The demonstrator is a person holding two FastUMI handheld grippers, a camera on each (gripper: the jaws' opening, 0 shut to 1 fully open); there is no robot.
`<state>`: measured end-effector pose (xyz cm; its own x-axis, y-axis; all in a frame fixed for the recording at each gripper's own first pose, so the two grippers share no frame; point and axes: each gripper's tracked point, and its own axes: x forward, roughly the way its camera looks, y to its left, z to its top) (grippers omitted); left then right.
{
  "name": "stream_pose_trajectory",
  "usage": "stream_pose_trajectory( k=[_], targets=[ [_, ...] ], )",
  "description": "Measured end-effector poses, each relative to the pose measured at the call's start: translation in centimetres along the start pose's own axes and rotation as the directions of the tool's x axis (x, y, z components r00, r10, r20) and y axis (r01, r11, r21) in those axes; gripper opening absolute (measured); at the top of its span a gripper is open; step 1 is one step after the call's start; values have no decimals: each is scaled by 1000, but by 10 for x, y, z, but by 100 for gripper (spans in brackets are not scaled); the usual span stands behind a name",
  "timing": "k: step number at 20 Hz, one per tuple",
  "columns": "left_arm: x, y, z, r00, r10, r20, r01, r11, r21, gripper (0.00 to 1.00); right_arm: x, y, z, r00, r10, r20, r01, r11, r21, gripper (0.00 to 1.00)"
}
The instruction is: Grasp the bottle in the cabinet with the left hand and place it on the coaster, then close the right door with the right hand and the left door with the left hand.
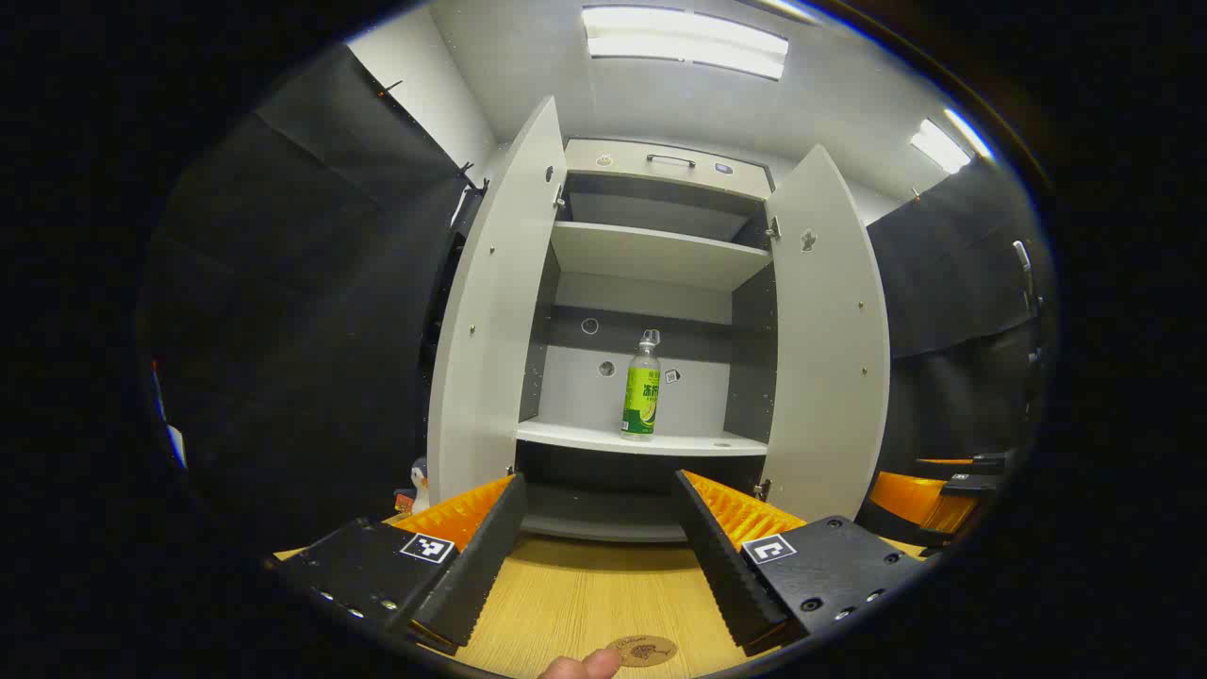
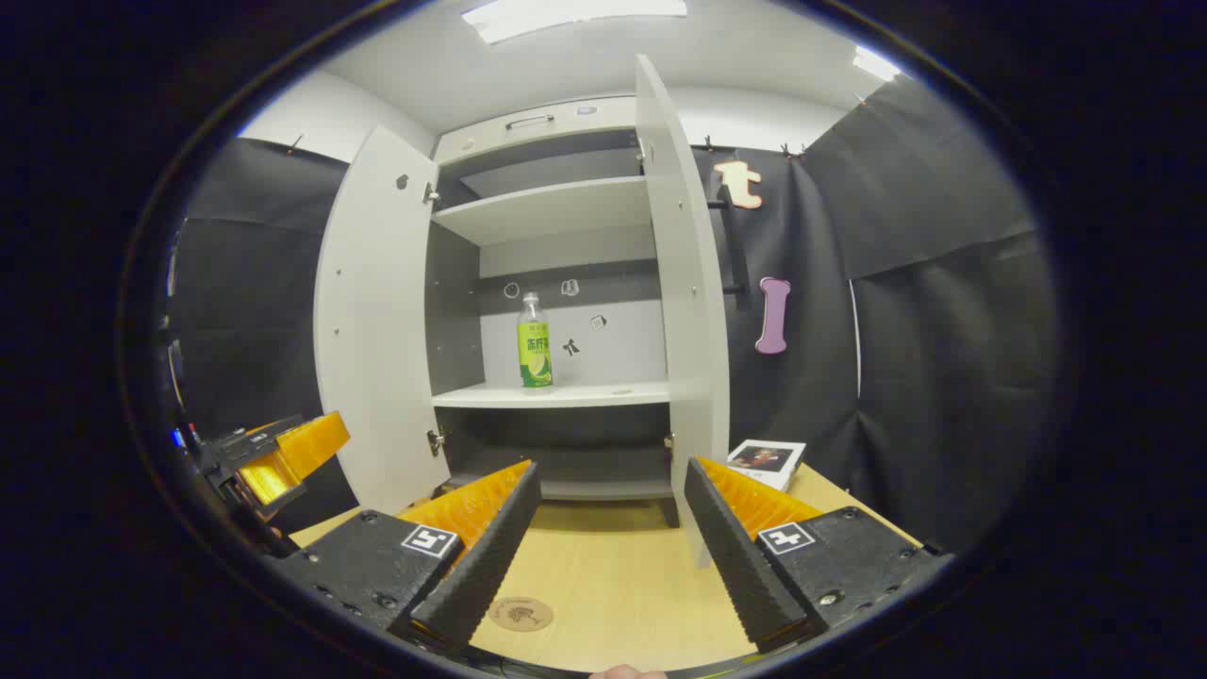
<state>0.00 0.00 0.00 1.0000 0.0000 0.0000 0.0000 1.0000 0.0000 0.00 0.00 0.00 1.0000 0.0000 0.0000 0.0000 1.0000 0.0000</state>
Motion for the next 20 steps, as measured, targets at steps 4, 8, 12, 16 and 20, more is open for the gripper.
stream_pose_trajectory(
  k=[4,8,12,16,20],
  targets=[
    [1,-1,-2,1000,5,-4,-5,1000,-4,95,2,1,-2,1000,20,-17,-20,1000,1,100],
    [5,3,-4,1000,23,-11,-23,999,23,95,0,2,-1,999,24,-21,-24,1000,9,100],
    [8,4,-6,1000,27,-12,-27,1000,8,95,2,4,-2,999,35,-34,-35,999,2,100],
    [13,4,-11,999,20,-32,-20,1000,2,95,5,5,-2,998,41,-37,-42,999,-18,100],
    [24,1,-12,999,-3,-50,3,1000,-8,95,12,5,-2,998,45,-40,-46,999,-22,98]
  ],
)
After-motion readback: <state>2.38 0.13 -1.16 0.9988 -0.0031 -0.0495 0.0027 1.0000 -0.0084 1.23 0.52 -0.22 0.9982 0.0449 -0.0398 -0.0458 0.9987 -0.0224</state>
